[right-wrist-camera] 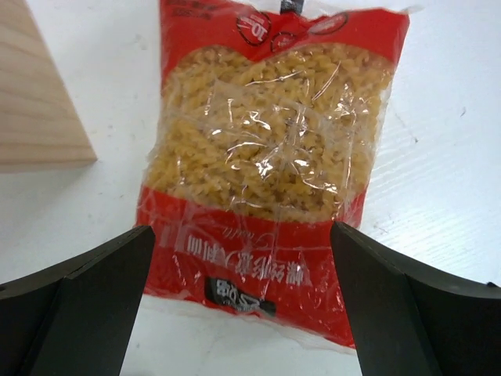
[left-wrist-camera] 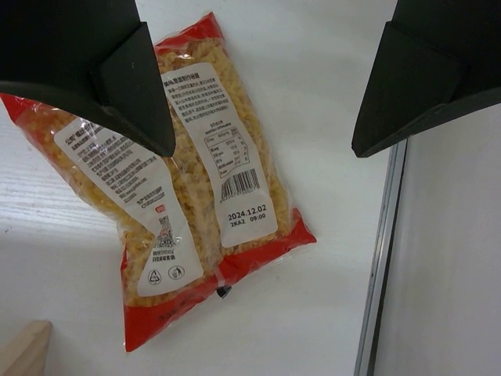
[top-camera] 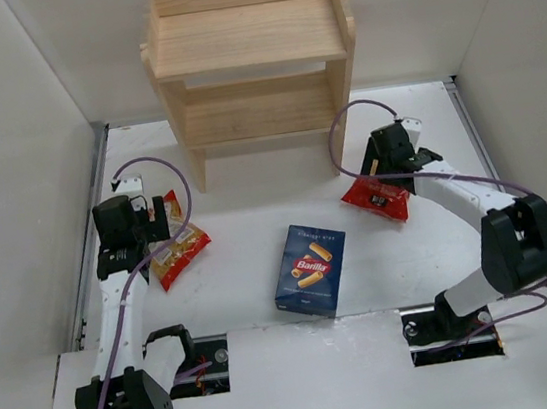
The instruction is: Place and organize the pasta boxes and bags onto the shelf
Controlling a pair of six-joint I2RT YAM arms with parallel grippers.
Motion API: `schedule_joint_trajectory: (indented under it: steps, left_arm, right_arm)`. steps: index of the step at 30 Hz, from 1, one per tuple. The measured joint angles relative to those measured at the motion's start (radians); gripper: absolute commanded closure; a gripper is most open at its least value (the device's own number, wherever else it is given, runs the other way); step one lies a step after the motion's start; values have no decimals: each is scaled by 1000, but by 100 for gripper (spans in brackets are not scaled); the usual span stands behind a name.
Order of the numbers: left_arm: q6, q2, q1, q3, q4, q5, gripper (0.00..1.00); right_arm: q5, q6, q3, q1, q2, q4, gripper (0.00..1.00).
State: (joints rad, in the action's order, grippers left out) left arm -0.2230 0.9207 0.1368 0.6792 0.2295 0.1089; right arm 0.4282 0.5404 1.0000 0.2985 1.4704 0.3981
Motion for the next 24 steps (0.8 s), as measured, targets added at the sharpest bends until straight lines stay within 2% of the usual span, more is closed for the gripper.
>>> schedule_joint_trajectory:
  steps: [3, 4, 8, 9, 11, 13, 16, 17, 24]
  left_arm:
    - [0, 0, 0, 0, -9, 0, 0]
    - [0, 0, 0, 0, -10, 0, 0]
    - [-1, 0, 5, 0, -14, -2, 0]
    - [-1, 0, 9, 0, -16, -3, 0]
    - [-1, 0, 20, 0, -16, -3, 0]
    - [-1, 0, 30, 0, -17, -4, 0]
    - [-1, 0, 41, 0, -26, -5, 0]
    - [-1, 0, 43, 0, -29, -5, 0]
    - [-6, 0, 62, -1, -46, -8, 0]
  right_arm:
    - [-6, 37, 14, -4, 77, -1, 2]
    - [-12, 56, 16, -4, 112, -2, 7]
    - [-13, 108, 53, -3, 169, 7, 12]
    - [-12, 121, 59, -4, 175, 13, 17]
    - [-14, 142, 68, -5, 182, 25, 38]
    - [-17, 164, 83, -5, 193, 36, 50]
    - [-10, 194, 106, -5, 201, 44, 90]
    - [-13, 201, 111, -5, 199, 42, 99]
    - [-74, 257, -17, -54, 87, -76, 100]
